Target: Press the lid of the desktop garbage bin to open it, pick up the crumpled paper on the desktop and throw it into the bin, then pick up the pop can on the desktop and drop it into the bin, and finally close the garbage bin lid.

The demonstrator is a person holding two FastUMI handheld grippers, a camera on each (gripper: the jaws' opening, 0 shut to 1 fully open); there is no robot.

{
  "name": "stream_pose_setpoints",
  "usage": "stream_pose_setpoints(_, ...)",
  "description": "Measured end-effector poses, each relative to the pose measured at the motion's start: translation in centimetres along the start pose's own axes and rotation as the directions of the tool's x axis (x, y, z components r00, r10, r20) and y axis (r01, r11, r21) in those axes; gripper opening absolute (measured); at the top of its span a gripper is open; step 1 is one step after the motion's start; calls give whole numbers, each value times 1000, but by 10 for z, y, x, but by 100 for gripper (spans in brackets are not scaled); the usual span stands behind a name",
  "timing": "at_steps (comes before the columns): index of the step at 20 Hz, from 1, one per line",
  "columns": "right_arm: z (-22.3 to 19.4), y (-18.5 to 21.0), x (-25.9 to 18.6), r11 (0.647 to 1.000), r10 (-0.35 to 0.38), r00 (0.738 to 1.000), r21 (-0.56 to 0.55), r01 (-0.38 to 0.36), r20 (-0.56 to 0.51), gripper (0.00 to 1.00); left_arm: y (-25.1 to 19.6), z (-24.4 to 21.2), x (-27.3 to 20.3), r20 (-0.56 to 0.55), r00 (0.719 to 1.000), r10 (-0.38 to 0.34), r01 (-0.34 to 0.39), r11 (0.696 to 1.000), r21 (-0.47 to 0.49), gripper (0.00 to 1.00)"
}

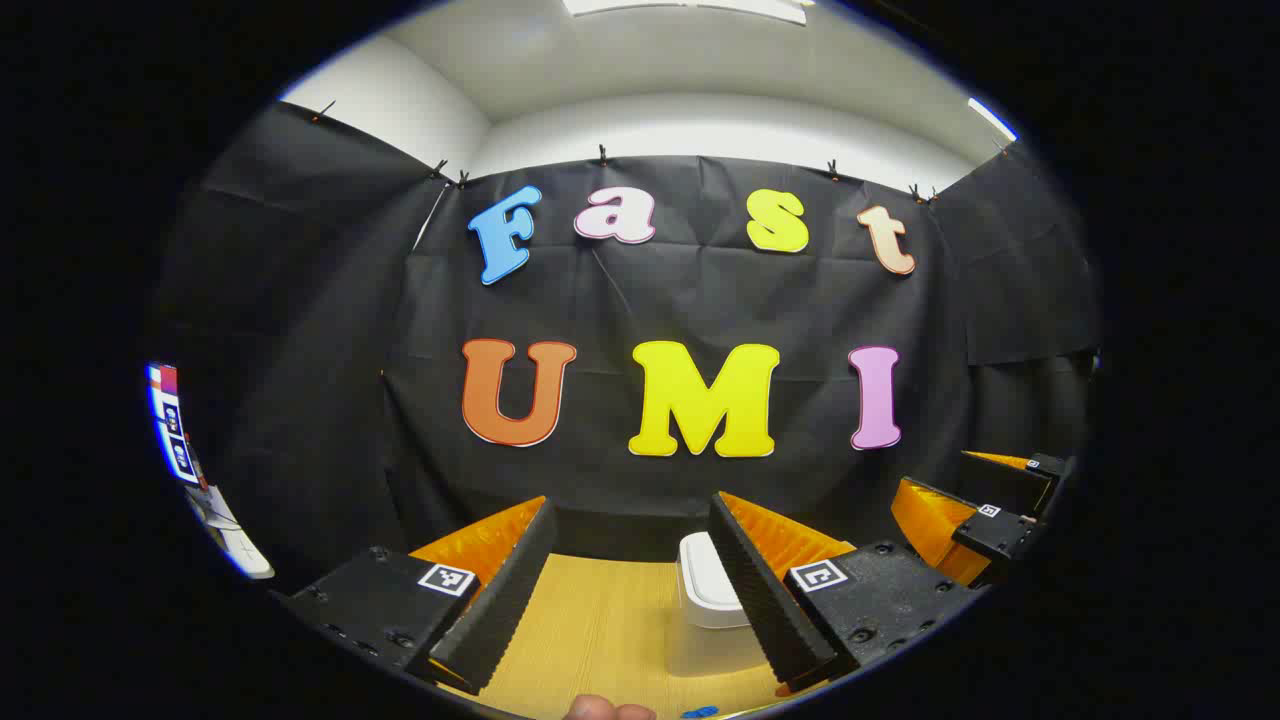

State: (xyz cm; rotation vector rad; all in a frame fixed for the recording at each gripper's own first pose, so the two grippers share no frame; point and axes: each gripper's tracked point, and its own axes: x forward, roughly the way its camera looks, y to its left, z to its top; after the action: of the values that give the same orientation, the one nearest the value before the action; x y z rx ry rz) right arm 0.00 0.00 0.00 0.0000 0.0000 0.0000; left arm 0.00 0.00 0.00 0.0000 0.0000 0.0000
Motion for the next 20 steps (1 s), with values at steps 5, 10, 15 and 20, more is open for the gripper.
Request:
stream_pose_setpoints(5,-2,13,5,1000,15,1000,2,-15,-13,95,10,-2,1,-3,1000,8,-8,1000,14,98)
stream_pose_setpoints(10,-7,11,4,1000,8,1000,-2,-8,-30,95,13,-8,0,-19,1000,9,-9,1000,6,98)
stream_pose_setpoints(15,-8,9,6,1000,1,999,-4,-1,-37,95,13,-8,1,-27,1000,7,-7,1000,3,98)
stream_pose_setpoints(20,-9,9,10,1000,7,999,-2,-7,-37,95,14,-7,1,-20,1000,13,-13,1000,7,98)
